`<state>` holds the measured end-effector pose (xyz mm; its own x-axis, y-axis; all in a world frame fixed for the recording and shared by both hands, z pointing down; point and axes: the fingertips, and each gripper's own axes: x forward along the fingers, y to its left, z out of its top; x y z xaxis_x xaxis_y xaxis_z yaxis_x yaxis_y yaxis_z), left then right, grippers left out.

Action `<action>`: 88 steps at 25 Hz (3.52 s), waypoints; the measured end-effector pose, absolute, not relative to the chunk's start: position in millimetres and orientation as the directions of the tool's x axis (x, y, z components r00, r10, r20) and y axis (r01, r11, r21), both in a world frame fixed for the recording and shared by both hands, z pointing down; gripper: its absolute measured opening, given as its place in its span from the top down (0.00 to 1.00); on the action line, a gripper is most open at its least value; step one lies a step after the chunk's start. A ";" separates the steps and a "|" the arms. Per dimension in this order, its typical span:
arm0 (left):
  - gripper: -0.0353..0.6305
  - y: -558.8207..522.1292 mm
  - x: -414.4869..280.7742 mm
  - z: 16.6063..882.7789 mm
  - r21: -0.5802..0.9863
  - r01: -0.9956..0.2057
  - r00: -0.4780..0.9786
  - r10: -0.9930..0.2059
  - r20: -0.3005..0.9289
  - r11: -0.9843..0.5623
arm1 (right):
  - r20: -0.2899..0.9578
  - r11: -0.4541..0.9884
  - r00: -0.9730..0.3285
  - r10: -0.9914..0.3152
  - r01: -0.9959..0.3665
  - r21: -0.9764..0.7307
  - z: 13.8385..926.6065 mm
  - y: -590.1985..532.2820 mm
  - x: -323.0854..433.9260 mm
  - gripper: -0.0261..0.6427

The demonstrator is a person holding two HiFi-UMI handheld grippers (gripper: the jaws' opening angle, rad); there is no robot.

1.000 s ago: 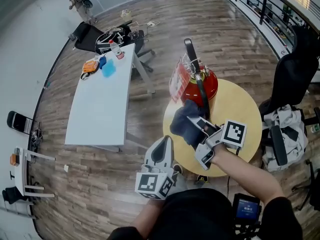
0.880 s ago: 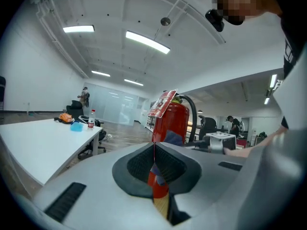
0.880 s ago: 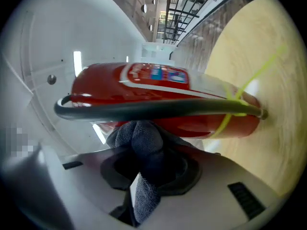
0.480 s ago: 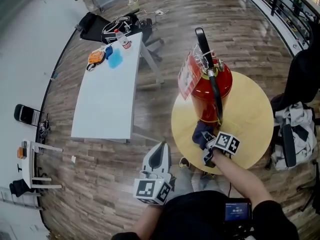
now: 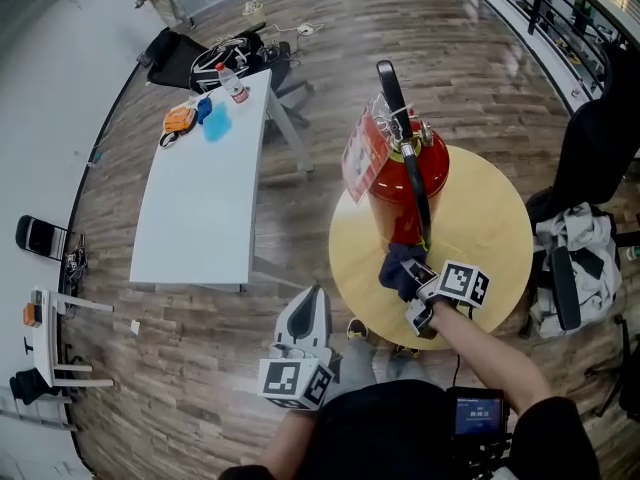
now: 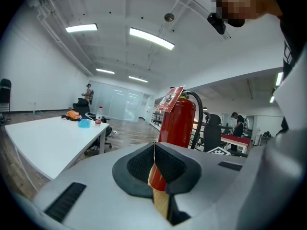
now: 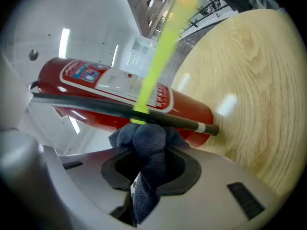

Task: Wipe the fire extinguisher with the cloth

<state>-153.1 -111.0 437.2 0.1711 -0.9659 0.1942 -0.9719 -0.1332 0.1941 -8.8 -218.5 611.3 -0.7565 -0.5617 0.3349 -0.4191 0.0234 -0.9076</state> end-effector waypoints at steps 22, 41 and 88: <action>0.91 -138.0 -132.7 408.8 0.197 -0.962 0.214 -0.972 0.100 -0.191 | -0.309 0.380 -0.827 -0.470 0.126 -0.917 369.0 -223.1 -57.8 0.81; 0.91 -118.7 -158.6 436.7 0.128 -0.985 0.145 -0.960 0.240 -0.117 | 0.359 -0.069 -0.703 -0.613 -0.406 -0.911 700.8 -226.4 -50.2 0.81; 0.91 -108.9 -152.4 428.7 0.138 -0.972 0.219 -0.953 0.208 -0.193 | 0.418 -0.024 -0.767 -0.487 -0.467 -0.884 705.7 -214.7 -28.8 0.81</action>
<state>-152.4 -108.9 428.7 0.2187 -0.9534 0.2078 -0.9715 -0.1929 0.1378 -28.8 -214.7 705.7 -0.7669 -0.4867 0.4182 -0.4670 -0.0236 -0.8839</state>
